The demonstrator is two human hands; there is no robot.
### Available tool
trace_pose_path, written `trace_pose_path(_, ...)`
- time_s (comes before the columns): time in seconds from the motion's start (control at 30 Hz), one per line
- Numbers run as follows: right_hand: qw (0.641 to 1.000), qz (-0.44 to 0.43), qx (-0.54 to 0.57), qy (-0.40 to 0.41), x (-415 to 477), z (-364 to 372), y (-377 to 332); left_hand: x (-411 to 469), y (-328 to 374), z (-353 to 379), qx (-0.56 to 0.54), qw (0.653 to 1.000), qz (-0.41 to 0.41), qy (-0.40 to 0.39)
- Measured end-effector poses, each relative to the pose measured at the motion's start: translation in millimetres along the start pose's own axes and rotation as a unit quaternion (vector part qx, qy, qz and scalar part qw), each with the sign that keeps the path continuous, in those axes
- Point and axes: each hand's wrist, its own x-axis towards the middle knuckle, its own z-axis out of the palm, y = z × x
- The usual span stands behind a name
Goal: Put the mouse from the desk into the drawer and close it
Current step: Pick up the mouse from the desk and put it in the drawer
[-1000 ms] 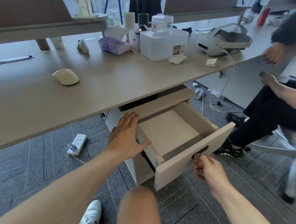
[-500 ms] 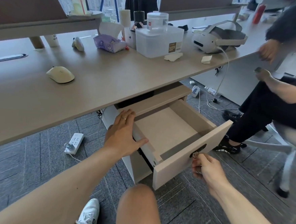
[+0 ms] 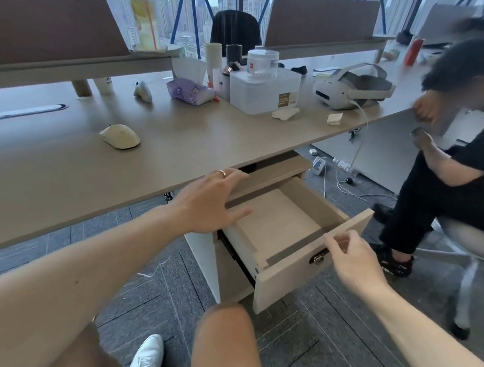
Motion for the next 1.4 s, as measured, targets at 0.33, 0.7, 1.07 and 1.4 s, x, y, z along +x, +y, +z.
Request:
trace_pose_path(0.33, 0.923, -0.31, -0.227, -0.008, 6.2, 3.8, -139.9, -39.4, -85.4, -72.0, 0.066, 0.983, -0.167, -0.028)
trace_pose_path(0.7, 0.872, -0.423, -0.218, -0.114, 22.1, 96.5, -263.8, -89.0, -178.2, -90.7, 0.107, 0.951, -0.281, -0.069)
trace_pose_path(1.07, 0.872, -0.438, -0.144, -0.165, 74.4, 199.8, -371.8, -86.1, -199.4, -64.8, 0.057, 0.947, -0.315, 0.018)
trace_pose_path(1.4, 0.851, -0.49, -0.078, -0.174, 109.2, 269.3, -418.6, -69.3, -219.8, -58.7, 0.072, 0.94, -0.333, 0.019)
